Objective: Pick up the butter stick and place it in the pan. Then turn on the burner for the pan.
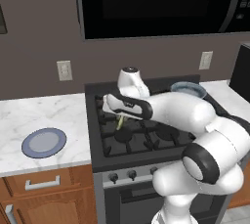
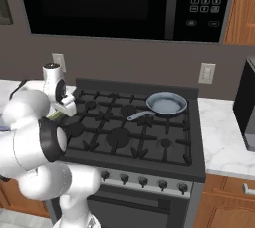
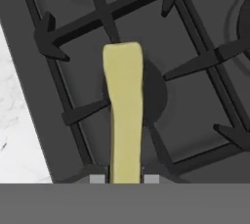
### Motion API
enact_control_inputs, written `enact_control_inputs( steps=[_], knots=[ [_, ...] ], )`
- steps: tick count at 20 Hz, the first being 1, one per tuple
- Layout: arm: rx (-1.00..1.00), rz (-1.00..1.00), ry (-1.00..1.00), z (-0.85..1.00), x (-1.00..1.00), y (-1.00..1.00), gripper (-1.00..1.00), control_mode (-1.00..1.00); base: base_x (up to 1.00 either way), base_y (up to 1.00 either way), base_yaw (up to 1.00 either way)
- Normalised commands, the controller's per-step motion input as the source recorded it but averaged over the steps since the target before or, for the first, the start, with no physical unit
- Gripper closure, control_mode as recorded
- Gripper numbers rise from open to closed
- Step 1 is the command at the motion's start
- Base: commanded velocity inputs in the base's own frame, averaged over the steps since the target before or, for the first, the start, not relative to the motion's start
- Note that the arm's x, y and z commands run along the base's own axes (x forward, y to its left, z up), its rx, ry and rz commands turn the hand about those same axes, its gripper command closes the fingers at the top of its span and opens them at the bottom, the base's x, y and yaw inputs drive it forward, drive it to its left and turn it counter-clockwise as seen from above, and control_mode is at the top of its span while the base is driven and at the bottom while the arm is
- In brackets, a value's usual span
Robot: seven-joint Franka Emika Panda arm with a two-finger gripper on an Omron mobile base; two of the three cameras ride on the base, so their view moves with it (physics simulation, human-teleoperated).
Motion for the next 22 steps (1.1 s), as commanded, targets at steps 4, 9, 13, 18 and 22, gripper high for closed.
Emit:
enact_control_inputs(
  steps=[4,9,13,18,22],
  knots=[
    [0.00,0.06,0.00,0.33,0.00,-0.74,1.00,-1.00,0.00,0.00,0.00],
    [-0.02,0.09,0.00,0.16,0.00,-0.83,1.00,-1.00,0.00,0.00,0.00],
    [-0.03,0.11,0.00,0.01,0.00,-0.89,1.00,-1.00,0.00,0.00,0.00],
    [-0.03,0.09,0.00,0.02,0.00,-0.93,1.00,-1.00,0.00,0.00,0.00],
    [-0.01,0.04,0.00,0.06,0.02,-0.93,1.00,-1.00,0.00,0.00,0.00]
  ],
)
